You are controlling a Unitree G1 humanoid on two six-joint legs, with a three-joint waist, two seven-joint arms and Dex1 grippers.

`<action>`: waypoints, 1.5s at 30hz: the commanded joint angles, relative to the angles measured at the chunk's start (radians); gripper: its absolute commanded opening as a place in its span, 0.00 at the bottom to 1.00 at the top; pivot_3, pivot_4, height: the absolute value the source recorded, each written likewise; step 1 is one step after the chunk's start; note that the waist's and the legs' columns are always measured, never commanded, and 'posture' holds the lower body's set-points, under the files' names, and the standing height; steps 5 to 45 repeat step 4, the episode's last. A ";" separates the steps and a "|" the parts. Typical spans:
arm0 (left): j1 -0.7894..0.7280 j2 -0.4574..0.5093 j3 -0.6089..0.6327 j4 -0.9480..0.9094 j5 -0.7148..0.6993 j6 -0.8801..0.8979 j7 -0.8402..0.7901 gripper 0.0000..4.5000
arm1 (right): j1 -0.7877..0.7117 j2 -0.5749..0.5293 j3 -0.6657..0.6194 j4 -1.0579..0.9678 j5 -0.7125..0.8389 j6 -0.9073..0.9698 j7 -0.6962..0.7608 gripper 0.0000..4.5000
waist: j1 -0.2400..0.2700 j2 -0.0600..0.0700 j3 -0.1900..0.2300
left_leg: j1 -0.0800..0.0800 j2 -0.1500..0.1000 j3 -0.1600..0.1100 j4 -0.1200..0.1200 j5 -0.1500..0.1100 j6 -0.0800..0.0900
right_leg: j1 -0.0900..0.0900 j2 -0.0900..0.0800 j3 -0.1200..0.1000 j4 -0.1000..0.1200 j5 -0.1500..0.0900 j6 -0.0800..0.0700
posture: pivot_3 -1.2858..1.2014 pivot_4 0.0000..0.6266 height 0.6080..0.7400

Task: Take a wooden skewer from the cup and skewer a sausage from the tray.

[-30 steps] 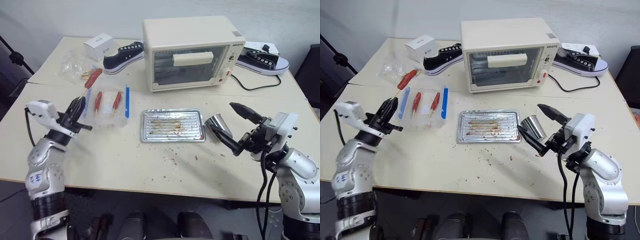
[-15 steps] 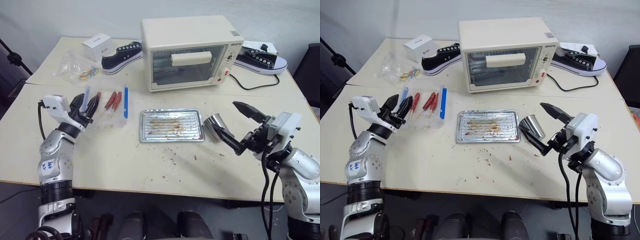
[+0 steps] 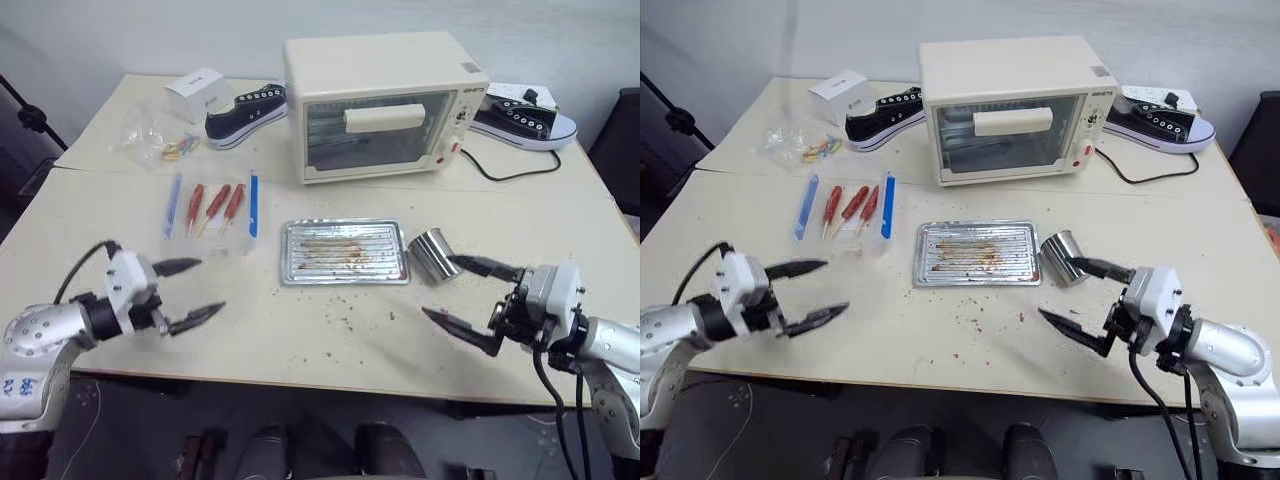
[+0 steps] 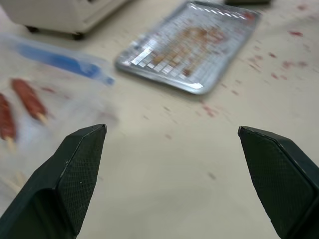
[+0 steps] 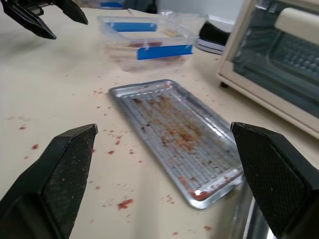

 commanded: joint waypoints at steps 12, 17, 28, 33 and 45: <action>0.012 -0.057 0.015 0.057 0.068 -0.105 0.062 1.00 | 0.076 0.067 0.049 0.098 -0.053 -0.154 0.034 1.00 | -0.001 -0.001 0.000 | 0.000 0.000 0.000 0.000 0.000 0.000 | 0.000 0.000 0.000 0.001 0.000 0.000 | 0.52 0.24 1.00; 0.012 -0.057 0.015 0.057 0.068 -0.105 0.062 1.00 | 0.076 0.067 0.049 0.098 -0.053 -0.154 0.034 1.00 | -0.001 -0.001 0.000 | 0.000 0.000 0.000 0.000 0.000 0.000 | 0.000 0.000 0.000 0.001 0.000 0.000 | 0.52 0.24 1.00; 0.012 -0.057 0.015 0.057 0.068 -0.105 0.062 1.00 | 0.076 0.067 0.049 0.098 -0.053 -0.154 0.034 1.00 | -0.001 -0.001 0.000 | 0.000 0.000 0.000 0.000 0.000 0.000 | 0.000 0.000 0.000 0.001 0.000 0.000 | 0.52 0.24 1.00; 0.012 -0.057 0.015 0.057 0.068 -0.105 0.062 1.00 | 0.076 0.067 0.049 0.098 -0.053 -0.154 0.034 1.00 | -0.001 -0.001 0.000 | 0.000 0.000 0.000 0.000 0.000 0.000 | 0.000 0.000 0.000 0.001 0.000 0.000 | 0.52 0.24 1.00; 0.012 -0.057 0.015 0.057 0.068 -0.105 0.062 1.00 | 0.076 0.067 0.049 0.098 -0.053 -0.154 0.034 1.00 | -0.001 -0.001 0.000 | 0.000 0.000 0.000 0.000 0.000 0.000 | 0.000 0.000 0.000 0.001 0.000 0.000 | 0.52 0.24 1.00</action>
